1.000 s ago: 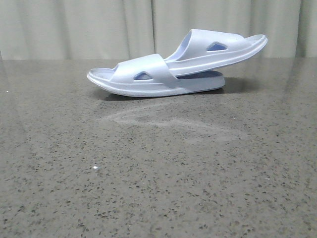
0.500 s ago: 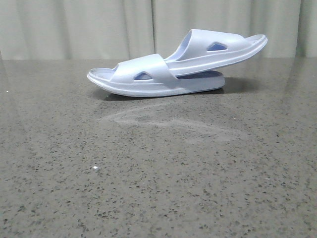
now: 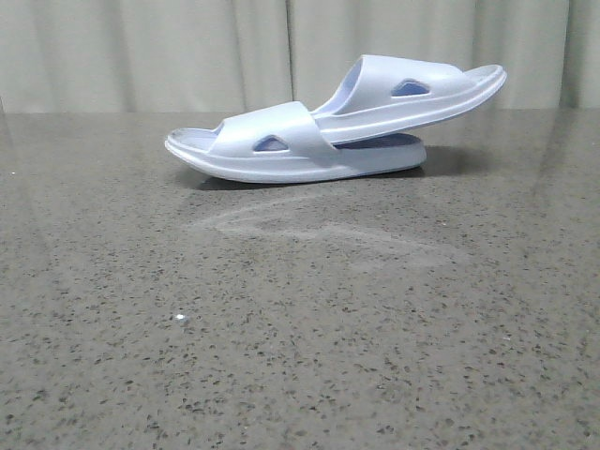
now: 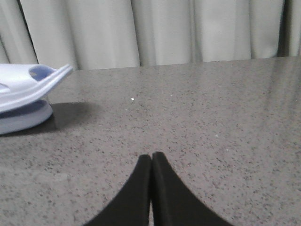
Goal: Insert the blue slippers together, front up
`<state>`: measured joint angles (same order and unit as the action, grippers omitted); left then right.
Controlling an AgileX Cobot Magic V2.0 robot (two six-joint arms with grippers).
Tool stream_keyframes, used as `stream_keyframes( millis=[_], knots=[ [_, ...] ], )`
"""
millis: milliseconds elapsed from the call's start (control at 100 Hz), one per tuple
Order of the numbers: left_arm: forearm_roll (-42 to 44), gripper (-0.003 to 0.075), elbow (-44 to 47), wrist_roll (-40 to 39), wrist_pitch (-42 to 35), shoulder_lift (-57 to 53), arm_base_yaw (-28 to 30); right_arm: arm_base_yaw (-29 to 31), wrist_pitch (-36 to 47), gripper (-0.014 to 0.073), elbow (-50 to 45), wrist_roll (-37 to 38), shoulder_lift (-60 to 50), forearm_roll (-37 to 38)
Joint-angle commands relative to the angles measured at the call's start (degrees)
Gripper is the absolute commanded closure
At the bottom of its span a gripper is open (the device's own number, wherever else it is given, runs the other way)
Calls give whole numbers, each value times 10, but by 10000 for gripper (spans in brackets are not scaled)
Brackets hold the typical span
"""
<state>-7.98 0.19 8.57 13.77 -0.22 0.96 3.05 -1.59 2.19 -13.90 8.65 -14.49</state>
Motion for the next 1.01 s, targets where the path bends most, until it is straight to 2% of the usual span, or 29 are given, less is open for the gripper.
stream_keyframes(
  millis=[0,120,250,1000],
  knots=[
    [-6,705,5,-5,-41,-18,2,1,58,672,-18,16,-31,62],
    [-6,705,5,-5,-41,-18,2,1,12,672,-40,24,-105,81],
    [-6,705,5,-5,-41,-16,2,1,-16,672,-40,26,-101,84],
    [-6,705,5,-5,-41,-16,2,1,-18,672,-40,26,-103,82]
  ],
)
